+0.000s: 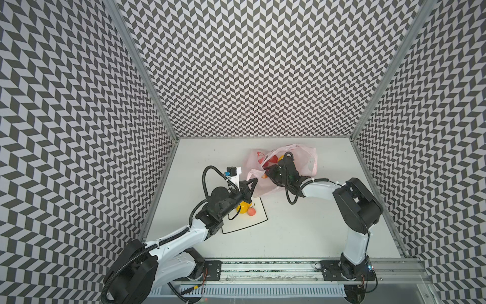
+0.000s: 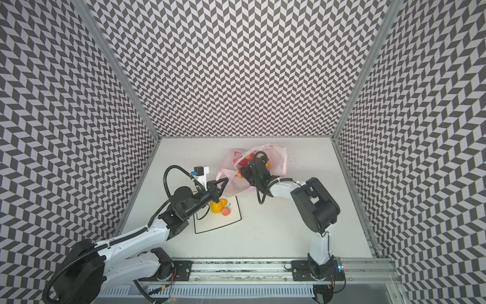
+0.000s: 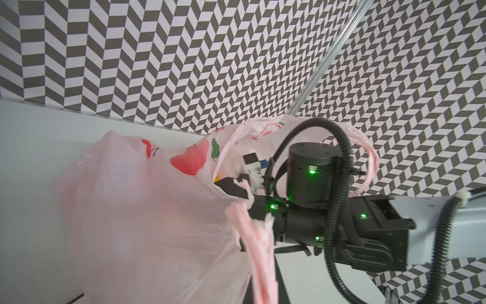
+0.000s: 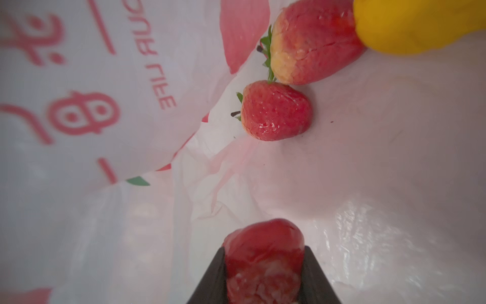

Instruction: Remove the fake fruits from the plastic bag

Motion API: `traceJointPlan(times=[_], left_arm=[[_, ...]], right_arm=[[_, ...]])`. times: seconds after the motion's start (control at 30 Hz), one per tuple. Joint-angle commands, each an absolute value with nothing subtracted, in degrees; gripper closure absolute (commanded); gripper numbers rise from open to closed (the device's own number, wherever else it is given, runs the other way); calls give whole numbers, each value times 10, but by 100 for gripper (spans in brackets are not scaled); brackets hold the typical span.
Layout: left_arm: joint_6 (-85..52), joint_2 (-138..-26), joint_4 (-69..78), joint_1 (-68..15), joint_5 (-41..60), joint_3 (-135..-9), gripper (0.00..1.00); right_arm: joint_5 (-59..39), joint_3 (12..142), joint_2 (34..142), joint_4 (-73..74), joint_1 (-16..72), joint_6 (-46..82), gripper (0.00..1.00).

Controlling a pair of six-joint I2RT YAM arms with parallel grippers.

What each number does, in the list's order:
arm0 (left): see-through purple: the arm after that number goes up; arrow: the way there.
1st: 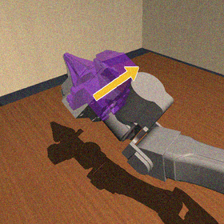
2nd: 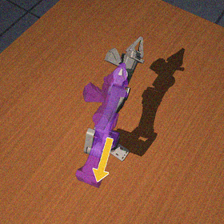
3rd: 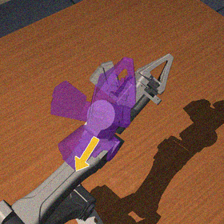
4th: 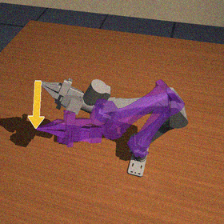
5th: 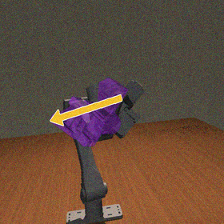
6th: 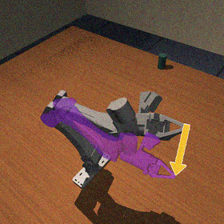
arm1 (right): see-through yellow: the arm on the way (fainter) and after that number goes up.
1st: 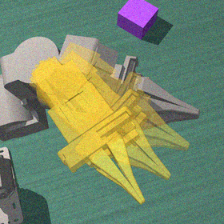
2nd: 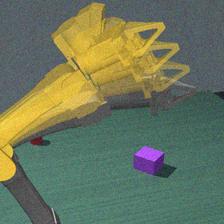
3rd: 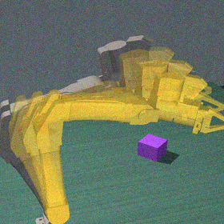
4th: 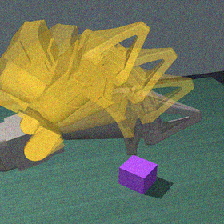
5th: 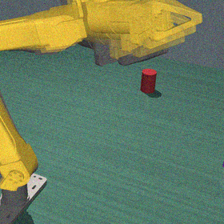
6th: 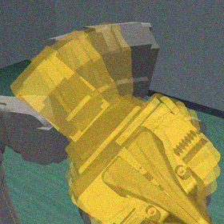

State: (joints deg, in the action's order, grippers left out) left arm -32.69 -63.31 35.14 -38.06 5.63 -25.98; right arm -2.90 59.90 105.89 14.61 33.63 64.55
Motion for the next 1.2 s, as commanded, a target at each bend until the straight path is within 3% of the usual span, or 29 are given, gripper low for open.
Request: traceJointPlan(times=[0.0,0.57,0.73,0.9,1.17], left_arm=[[-326,-644,375,-369,55,-285,100],[-326,-707,377,-305,102,-325,100],[-323,-724,378,-287,120,-341,100],[-313,-728,376,-265,150,-349,100],[-292,-717,343,-241,177,-360,100]], right_arm=[[-51,562,987,171,326,571,87],[-204,486,717,51,352,210,87],[-113,478,687,-8,495,25,87],[21,468,733,-11,647,-132,87],[122,549,891,-20,698,-210,87]])
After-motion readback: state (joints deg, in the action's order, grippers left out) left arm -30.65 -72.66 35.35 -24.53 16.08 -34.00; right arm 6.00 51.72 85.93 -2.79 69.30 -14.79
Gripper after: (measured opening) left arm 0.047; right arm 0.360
